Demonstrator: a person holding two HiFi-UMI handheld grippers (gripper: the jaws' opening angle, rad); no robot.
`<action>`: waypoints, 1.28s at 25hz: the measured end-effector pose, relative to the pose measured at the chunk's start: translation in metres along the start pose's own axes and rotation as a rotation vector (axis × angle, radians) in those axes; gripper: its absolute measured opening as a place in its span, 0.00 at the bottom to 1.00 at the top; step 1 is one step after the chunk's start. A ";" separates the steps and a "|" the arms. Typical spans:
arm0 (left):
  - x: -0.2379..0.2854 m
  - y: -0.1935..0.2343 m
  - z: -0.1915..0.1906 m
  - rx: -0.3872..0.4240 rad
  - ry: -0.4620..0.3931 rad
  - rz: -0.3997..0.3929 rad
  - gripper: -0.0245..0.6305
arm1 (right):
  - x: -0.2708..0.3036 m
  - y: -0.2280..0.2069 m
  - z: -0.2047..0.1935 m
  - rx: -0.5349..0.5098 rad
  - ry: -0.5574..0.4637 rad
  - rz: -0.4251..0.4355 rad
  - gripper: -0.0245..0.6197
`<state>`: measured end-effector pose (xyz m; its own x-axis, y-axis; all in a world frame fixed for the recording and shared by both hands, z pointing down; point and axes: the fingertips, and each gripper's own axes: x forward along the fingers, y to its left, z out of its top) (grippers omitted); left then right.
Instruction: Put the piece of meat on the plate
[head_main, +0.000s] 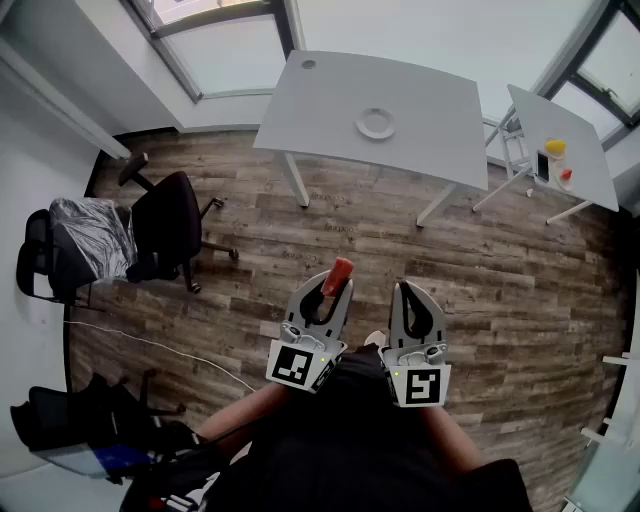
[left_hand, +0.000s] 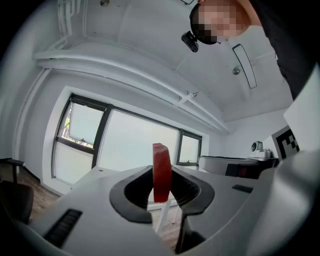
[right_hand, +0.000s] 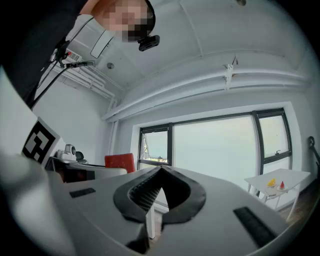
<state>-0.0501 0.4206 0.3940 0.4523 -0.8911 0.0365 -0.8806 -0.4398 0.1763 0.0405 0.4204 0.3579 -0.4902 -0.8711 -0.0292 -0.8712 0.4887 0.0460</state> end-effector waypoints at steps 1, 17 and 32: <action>0.001 -0.002 0.001 -0.001 -0.001 -0.001 0.18 | -0.001 -0.002 0.000 -0.003 -0.003 -0.002 0.04; 0.018 -0.039 0.000 0.009 -0.020 0.030 0.18 | -0.027 -0.058 -0.012 0.101 0.005 -0.043 0.04; 0.042 -0.064 -0.016 0.004 0.011 0.158 0.18 | -0.056 -0.130 -0.014 0.101 0.012 -0.029 0.05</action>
<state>0.0273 0.4134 0.3998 0.3097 -0.9479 0.0740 -0.9414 -0.2948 0.1640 0.1819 0.4053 0.3678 -0.4651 -0.8851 -0.0169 -0.8834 0.4653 -0.0557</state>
